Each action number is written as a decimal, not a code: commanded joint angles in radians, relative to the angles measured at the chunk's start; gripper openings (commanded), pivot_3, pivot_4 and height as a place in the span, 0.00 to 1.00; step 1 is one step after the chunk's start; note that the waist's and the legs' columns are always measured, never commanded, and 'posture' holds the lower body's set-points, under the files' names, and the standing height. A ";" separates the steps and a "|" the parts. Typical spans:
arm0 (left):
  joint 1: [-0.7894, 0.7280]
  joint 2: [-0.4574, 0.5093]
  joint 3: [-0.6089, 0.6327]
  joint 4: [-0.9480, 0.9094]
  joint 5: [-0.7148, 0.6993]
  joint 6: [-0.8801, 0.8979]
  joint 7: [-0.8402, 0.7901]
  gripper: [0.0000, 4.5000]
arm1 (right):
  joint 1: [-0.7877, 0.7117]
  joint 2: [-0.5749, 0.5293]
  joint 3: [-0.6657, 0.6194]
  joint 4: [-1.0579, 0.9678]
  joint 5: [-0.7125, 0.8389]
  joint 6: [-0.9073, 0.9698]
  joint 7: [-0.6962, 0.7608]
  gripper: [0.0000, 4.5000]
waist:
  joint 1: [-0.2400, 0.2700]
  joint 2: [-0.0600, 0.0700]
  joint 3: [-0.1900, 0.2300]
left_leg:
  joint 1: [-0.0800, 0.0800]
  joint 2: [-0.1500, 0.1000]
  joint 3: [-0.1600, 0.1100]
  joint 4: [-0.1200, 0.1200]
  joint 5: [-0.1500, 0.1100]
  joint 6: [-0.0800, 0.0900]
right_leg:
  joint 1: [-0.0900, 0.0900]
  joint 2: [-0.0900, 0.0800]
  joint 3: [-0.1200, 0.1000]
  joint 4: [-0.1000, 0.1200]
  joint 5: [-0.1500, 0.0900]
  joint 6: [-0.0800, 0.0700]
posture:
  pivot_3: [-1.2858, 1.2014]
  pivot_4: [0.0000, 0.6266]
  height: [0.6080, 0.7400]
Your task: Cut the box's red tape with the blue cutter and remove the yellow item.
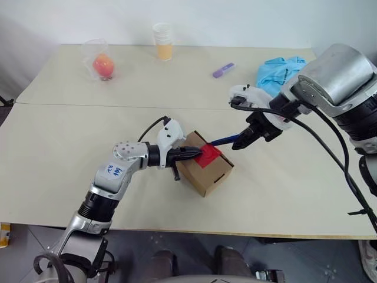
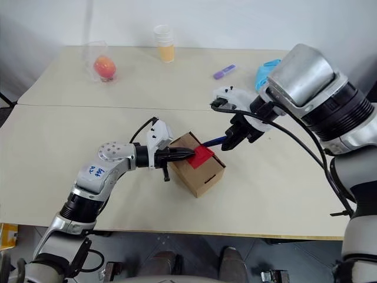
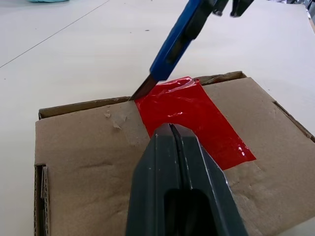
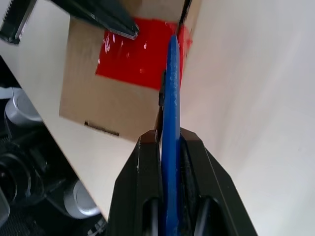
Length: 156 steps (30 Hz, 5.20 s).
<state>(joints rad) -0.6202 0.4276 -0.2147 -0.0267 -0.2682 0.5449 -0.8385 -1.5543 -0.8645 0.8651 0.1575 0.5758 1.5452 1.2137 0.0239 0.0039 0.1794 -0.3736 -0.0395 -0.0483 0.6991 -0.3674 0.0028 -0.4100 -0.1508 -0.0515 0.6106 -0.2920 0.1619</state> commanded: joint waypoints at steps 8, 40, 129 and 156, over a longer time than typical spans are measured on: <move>0.052 0.003 -0.041 0.070 0.048 0.038 0.026 0.00 | -0.007 -0.034 0.035 -0.052 0.007 0.025 0.069 0.03 | 0.001 0.000 0.000 | 0.000 0.000 0.000 0.000 0.000 0.000 | 0.000 0.000 0.000 0.000 0.000 0.000 | 0.52 0.24 1.00; 0.061 0.005 -0.026 0.053 0.039 0.051 0.033 0.00 | -0.004 -0.025 0.098 -0.021 0.027 -0.034 0.117 0.03 | -0.003 0.000 0.000 | 0.002 0.000 0.001 -0.001 0.000 -0.001 | 0.001 0.000 0.001 0.000 0.000 0.000 | 0.52 0.24 1.00; 0.475 0.258 0.325 -0.320 -0.202 0.024 -0.014 0.00 | 1.207 -0.032 -1.101 0.103 -0.171 -1.243 -0.176 0.53 | -0.024 0.003 0.002 | 0.003 0.003 0.003 -0.001 0.000 -0.001 | 0.002 0.001 0.002 -0.002 0.001 0.000 | 0.52 0.24 1.00; 0.313 0.204 0.155 -0.252 -0.122 0.179 0.111 0.00 | 1.194 0.267 -0.615 -0.536 -0.234 -0.907 -0.265 0.01 | -0.024 0.003 0.002 | 0.003 0.002 0.001 -0.001 0.001 -0.002 | 0.000 0.002 0.003 0.000 0.001 -0.001 | 0.52 0.24 1.00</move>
<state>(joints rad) -0.3140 0.6205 -0.0765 -0.2416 -0.3798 0.7213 -0.7094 -0.3652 -0.5886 0.2419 -0.3153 0.3136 0.6044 0.9452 -0.0005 0.0066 0.1814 -0.3704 -0.0375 -0.0468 0.6981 -0.3668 0.0007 -0.4099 -0.1491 -0.0488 0.6111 -0.2909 0.1611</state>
